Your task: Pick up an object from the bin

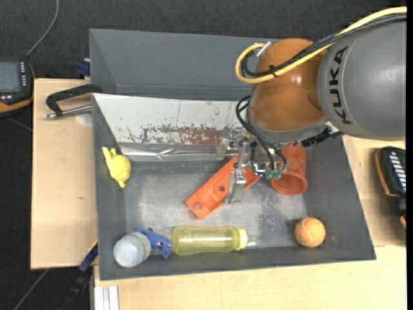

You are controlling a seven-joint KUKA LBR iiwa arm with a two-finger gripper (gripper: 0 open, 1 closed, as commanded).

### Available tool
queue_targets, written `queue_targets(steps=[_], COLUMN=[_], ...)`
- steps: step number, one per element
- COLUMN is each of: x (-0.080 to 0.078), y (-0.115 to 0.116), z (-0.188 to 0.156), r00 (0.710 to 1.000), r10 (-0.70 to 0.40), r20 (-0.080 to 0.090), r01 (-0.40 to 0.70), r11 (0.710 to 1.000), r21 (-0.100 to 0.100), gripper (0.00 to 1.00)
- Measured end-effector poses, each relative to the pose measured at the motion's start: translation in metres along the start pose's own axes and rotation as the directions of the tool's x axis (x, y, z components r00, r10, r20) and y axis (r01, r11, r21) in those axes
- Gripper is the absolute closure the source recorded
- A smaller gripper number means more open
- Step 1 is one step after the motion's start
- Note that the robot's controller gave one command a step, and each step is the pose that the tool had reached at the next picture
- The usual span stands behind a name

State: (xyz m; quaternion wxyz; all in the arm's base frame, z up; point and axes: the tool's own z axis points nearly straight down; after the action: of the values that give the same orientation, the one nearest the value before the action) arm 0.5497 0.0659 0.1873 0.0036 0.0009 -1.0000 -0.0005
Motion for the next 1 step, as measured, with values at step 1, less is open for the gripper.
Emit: queue_targets(steps=[1], x=[-0.0015], y=[-0.0004], z=[-0.0050], r00=[1.000], r10=[0.001], r20=[0.009], r01=[-0.001], r11=[1.000], r21=[-0.001], gripper=[0.00])
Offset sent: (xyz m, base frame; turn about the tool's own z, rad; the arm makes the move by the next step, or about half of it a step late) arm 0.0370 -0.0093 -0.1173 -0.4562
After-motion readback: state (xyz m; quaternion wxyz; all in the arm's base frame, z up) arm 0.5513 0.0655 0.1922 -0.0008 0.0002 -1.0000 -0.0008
